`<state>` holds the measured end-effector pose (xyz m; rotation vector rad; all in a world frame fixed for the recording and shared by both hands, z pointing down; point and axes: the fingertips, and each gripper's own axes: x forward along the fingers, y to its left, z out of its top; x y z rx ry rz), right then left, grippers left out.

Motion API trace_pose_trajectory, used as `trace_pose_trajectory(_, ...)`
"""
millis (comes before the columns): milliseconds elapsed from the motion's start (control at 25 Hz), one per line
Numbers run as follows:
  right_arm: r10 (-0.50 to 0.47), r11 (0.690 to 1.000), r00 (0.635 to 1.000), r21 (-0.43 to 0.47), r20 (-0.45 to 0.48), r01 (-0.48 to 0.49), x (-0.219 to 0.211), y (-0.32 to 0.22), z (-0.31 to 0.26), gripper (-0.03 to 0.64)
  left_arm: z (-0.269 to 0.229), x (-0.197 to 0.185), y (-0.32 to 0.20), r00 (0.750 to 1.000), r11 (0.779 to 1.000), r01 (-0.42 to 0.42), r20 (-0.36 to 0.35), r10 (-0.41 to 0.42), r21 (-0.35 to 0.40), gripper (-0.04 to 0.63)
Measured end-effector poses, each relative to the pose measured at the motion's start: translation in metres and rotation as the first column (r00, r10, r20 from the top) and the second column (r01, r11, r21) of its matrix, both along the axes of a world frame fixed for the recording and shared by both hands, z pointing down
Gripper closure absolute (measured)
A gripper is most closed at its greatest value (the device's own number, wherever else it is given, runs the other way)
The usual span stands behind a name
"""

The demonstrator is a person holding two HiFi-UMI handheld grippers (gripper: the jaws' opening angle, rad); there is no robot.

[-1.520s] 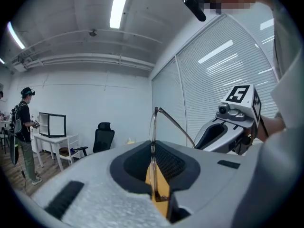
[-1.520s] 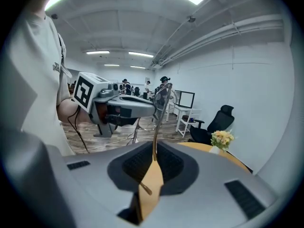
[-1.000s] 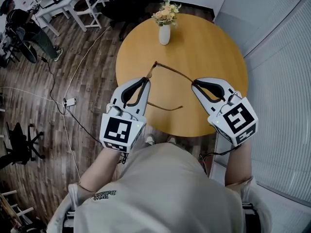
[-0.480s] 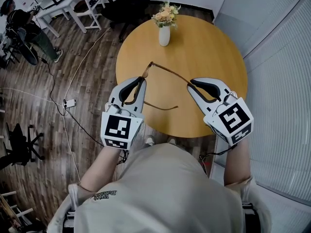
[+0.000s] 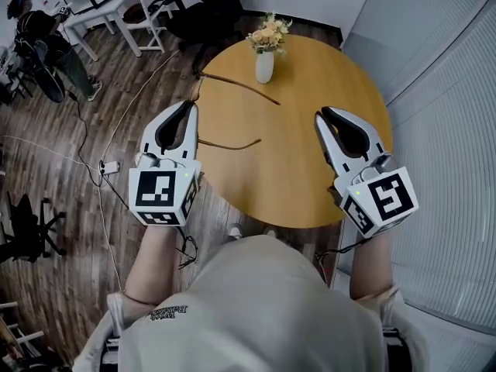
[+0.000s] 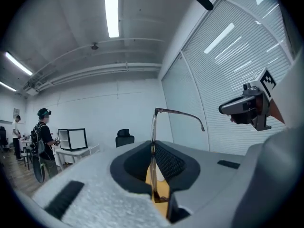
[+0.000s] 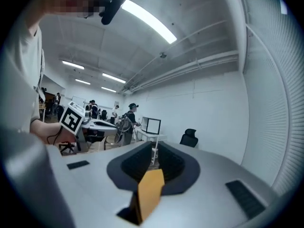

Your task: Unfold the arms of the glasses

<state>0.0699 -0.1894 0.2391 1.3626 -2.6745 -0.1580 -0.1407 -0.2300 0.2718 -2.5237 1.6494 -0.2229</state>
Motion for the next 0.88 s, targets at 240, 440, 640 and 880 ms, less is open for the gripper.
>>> trace_pose_trajectory(240, 0.124, 0.975, 0.983, 0.170, 0.133, -0.146, 0.026, 0.001, -0.060, 0.571, -0.057, -0.003, 0.005, 0.999, 0.990, -0.016, -0.028, 0.021, 0.140, 0.555)
trace_pose_trajectory(440, 0.160, 0.949, 0.966, 0.239, 0.201, -0.207, 0.036, 0.009, -0.088, 0.571, -0.094, 0.001, 0.013, 0.988, 0.978, -0.072, -0.123, 0.097, 0.197, 0.555)
trace_pose_trajectory(640, 0.183, 0.933, 0.947, 0.257, 0.265, -0.252, 0.047, 0.020, -0.098, 0.571, -0.108, 0.004, 0.024, 0.983, 0.969, -0.096, -0.132, 0.128, 0.226, 0.555)
trace_pose_trajectory(880, 0.199, 0.937, 0.943, 0.231, 0.265, -0.262, 0.053, 0.026, -0.092, 0.572, -0.097, 0.003, 0.025, 0.980, 0.976, -0.091, -0.153, 0.123, 0.199, 0.555)
